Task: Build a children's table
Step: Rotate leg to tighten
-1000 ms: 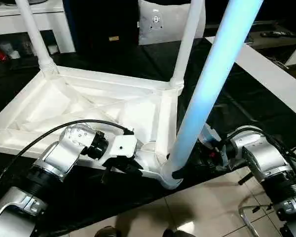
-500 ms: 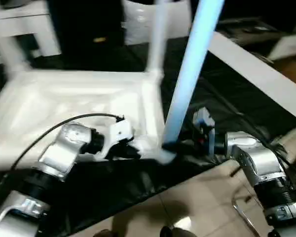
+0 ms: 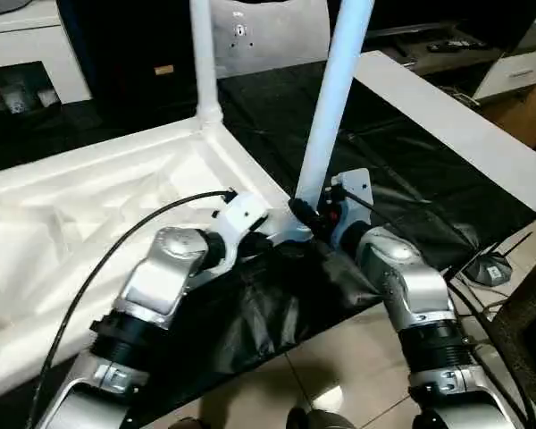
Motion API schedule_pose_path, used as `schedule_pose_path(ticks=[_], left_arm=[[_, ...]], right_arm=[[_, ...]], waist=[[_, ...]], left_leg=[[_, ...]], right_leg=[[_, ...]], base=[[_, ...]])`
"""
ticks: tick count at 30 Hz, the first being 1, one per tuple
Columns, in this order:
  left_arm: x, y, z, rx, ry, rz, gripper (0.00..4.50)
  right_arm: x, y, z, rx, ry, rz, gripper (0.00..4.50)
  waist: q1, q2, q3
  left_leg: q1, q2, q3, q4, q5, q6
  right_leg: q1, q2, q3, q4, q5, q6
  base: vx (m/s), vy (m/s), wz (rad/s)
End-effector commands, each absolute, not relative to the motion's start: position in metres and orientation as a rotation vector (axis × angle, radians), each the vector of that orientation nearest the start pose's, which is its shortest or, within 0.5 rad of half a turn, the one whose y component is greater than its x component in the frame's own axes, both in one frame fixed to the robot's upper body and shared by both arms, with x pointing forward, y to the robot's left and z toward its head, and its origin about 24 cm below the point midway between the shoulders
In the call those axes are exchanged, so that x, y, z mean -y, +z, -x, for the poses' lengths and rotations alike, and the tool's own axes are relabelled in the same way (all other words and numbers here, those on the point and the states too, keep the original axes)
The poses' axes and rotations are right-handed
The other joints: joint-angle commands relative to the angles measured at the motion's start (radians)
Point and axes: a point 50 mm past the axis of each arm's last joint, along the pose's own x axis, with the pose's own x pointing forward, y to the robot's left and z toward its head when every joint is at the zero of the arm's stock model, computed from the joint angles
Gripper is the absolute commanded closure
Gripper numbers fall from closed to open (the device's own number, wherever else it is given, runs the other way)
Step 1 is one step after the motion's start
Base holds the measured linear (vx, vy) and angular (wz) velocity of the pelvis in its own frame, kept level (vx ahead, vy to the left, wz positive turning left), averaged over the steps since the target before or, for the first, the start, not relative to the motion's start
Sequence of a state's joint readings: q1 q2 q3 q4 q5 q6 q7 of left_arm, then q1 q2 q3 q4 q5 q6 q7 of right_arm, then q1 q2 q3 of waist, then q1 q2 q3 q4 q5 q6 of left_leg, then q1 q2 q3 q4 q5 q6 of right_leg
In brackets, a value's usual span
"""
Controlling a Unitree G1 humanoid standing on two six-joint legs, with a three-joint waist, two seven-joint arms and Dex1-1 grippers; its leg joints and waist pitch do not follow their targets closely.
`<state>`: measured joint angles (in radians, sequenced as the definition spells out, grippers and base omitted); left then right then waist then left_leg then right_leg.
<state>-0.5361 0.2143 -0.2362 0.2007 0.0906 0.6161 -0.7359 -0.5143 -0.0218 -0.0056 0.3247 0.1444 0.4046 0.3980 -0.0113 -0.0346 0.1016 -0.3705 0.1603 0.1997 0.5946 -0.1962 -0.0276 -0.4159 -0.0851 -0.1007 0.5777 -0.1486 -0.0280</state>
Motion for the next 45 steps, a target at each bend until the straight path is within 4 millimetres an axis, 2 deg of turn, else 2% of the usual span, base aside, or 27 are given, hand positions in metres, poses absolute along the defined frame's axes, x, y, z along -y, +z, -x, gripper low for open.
schedule_pose_path(ticks=[1,3,6,8,9,10,14,15,16,17,18,20,23,25,26,29,30,33,34,37,38,45], left_arm=[[-0.075,0.09,-0.32,-0.373,-0.913,-0.34,4.5],[-0.077,0.089,-0.32,-0.369,-0.923,-0.358,4.5],[-0.081,0.088,-0.319,-0.364,-0.938,-0.379,4.5],[-0.087,0.086,-0.32,-0.363,-0.948,-0.394,4.5],[-0.09,0.085,-0.32,-0.357,-0.961,-0.405,4.5],[-0.094,0.085,-0.321,-0.346,-0.987,-0.423,4.5],[-0.099,0.085,-0.32,-0.341,-1.024,-0.438,4.5],[-0.101,0.085,-0.321,-0.345,-1.027,-0.445,4.5],[-0.103,0.084,-0.321,-0.349,-1.037,-0.452,4.5],[-0.103,0.084,-0.321,-0.349,-1.037,-0.452,4.5],[-0.105,0.084,-0.321,-0.351,-1.047,-0.46,4.5],[-0.108,0.084,-0.321,-0.354,-1.09,-0.475,4.5],[-0.111,0.084,-0.319,-0.359,-1.132,-0.488,4.5],[-0.113,0.083,-0.317,-0.371,-1.167,-0.503,4.5],[-0.114,0.082,-0.316,-0.376,-1.184,-0.509,4.5],[-0.117,0.081,-0.313,-0.383,-1.234,-0.523,4.5],[-0.117,0.081,-0.312,-0.384,-1.254,-0.529,4.5],[-0.119,0.081,-0.308,-0.384,-1.307,-0.55,4.5],[-0.121,0.081,-0.304,-0.379,-1.376,-0.583,4.5],[-0.123,0.081,-0.3,-0.382,-1.445,-0.614,4.5],[-0.123,0.081,-0.299,-0.382,-1.46,-0.62,4.5],[-0.125,0.082,-0.301,-0.383,-1.474,-0.665,4.5]], right_arm=[[0.072,0.067,-0.326,-0.281,0.628,-0.144,1.51],[0.077,0.066,-0.325,-0.276,0.612,-0.136,1.44],[0.087,0.066,-0.323,-0.25,0.595,-0.117,1.12],[0.096,0.067,-0.321,-0.226,0.598,-0.104,0.98],[0.101,0.069,-0.318,-0.202,0.621,-0.093,0.98],[0.108,0.072,-0.312,-0.183,0.664,-0.111,0.7],[0.117,0.074,-0.304,-0.174,0.707,-0.104,0.38],[0.121,0.075,-0.302,-0.169,0.711,-0.093,0.38],[0.128,0.075,-0.299,-0.168,0.736,-0.08,0.17],[0.128,0.075,-0.299,-0.168,0.736,-0.08,0.12],[0.134,0.075,-0.296,-0.168,0.754,-0.075,0.06],[0.153,0.074,-0.292,-0.171,0.757,-0.045,0.06],[0.17,0.074,-0.286,-0.184,0.796,-0.001,0.06],[0.184,0.077,-0.285,-0.186,0.775,0.007,0.06],[0.189,0.078,-0.284,-0.183,0.784,0.012,0.06],[0.195,0.079,-0.28,-0.181,0.846,0.034,0.06],[0.197,0.079,-0.279,-0.185,0.867,0.046,0.06],[0.201,0.079,-0.277,-0.202,0.926,0.084,0.06],[0.202,0.079,-0.275,-0.231,0.995,0.126,0.06],[0.201,0.079,-0.274,-0.259,1.059,0.164,0.06],[0.2,0.08,-0.274,-0.261,1.081,0.173,0.06],[0.192,0.083,-0.27,-0.262,1.21,0.193,0.06]], waist=[[0.011,0.009,-0.065],[0.013,0.012,-0.067],[0.017,0.008,-0.069],[0.023,0.009,-0.07],[0.023,0.01,-0.073],[0.025,0.01,-0.075],[0.029,0.008,-0.076],[0.029,0.015,-0.077],[0.028,0.013,-0.074],[0.03,0.011,-0.074],[0.033,0.014,-0.073],[0.038,0.014,-0.073],[0.047,0.011,-0.074],[0.049,0.001,-0.075],[0.051,0.003,-0.075],[0.054,0.002,-0.076],[0.056,-0.003,-0.077],[0.06,-0.002,-0.075],[0.064,-0.005,-0.075],[0.068,-0.003,-0.074],[0.069,-0.006,-0.073],[0.073,-0.005,-0.074]], left_leg=[[0.01,0.076,-0.043,-0.08,-0.21,0.031],[0.01,0.076,-0.042,-0.081,-0.206,0.033],[0.012,0.077,-0.041,-0.081,-0.203,0.03],[0.013,0.076,-0.039,-0.079,-0.19,0.035],[0.011,0.076,-0.039,-0.078,-0.176,0.04],[0.011,0.077,-0.038,-0.077,-0.164,0.045],[0.007,0.077,-0.037,-0.075,-0.129,0.075],[0.009,0.077,-0.038,-0.075,-0.143,0.071],[0.011,0.077,-0.037,-0.075,-0.164,0.062],[0.012,0.076,-0.037,-0.075,-0.171,0.061],[0.013,0.077,-0.038,-0.076,-0.18,0.058],[0.014,0.078,-0.038,-0.076,-0.185,0.052],[0.015,0.078,-0.036,-0.074,-0.179,0.054],[0.014,0.077,-0.035,-0.073,-0.167,0.064],[0.014,0.077,-0.036,-0.072,-0.161,0.068],[0.013,0.078,-0.035,-0.07,-0.142,0.079],[0.013,0.078,-0.034,-0.069,-0.138,0.087],[0.014,0.077,-0.034,-0.068,-0.135,0.095],[0.014,0.077,-0.034,-0.068,-0.135,0.097],[0.017,0.079,-0.032,-0.068,-0.139,0.093],[0.017,0.08,-0.033,-0.07,-0.141,0.092],[0.018,0.082,-0.034,-0.069,-0.146,0.084]], right_leg=[[0.049,-0.083,0.069,-0.074,-0.332,-0.189],[0.051,-0.083,0.069,-0.072,-0.321,-0.194],[0.051,-0.083,0.07,-0.072,-0.318,-0.193],[0.052,-0.083,0.071,-0.071,-0.301,-0.191],[0.054,-0.082,0.071,-0.067,-0.275,-0.199],[0.055,-0.083,0.071,-0.065,-0.255,-0.199],[0.06,-0.082,0.071,-0.056,-0.193,-0.219],[0.059,-0.083,0.07,-0.059,-0.217,-0.224],[0.057,-0.083,0.069,-0.065,-0.255,-0.218],[0.058,-0.083,0.069,-0.068,-0.27,-0.212],[0.057,-0.083,0.07,-0.07,-0.289,-0.205],[0.057,-0.083,0.07,-0.071,-0.305,-0.195],[0.057,-0.082,0.07,-0.068,-0.282,-0.202],[0.058,-0.085,0.07,-0.068,-0.294,-0.204],[0.058,-0.085,0.069,-0.067,-0.294,-0.204],[0.058,-0.084,0.069,-0.063,-0.277,-0.208],[0.059,-0.085,0.068,-0.064,-0.275,-0.208],[0.057,-0.084,0.068,-0.065,-0.285,-0.208],[0.057,-0.086,0.067,-0.066,-0.304,-0.203],[0.054,-0.084,0.068,-0.065,-0.311,-0.203],[0.053,-0.084,0.068,-0.065,-0.313,-0.204],[0.055,-0.085,0.069,-0.061,-0.306,-0.209]], base=[[0.0,0.0,0.0],[0.0,0.0,0.0],[0.0,0.0,0.0],[0.0,0.0,0.0],[0.0,0.0,0.0],[0.0,0.0,0.0],[0.0,0.0,0.0],[0.0,0.0,0.0],[0.0,0.0,0.0],[0.0,0.0,0.0],[0.0,0.0,0.0],[0.0,0.0,0.0],[0.0,0.0,0.0],[0.0,0.0,0.0],[0.0,0.0,0.0],[0.0,0.0,0.0],[0.0,0.0,0.0],[0.0,0.0,0.0],[0.0,0.0,0.0],[0.0,0.0,0.0],[0.0,0.0,0.0],[0.0,0.0,0.0]])
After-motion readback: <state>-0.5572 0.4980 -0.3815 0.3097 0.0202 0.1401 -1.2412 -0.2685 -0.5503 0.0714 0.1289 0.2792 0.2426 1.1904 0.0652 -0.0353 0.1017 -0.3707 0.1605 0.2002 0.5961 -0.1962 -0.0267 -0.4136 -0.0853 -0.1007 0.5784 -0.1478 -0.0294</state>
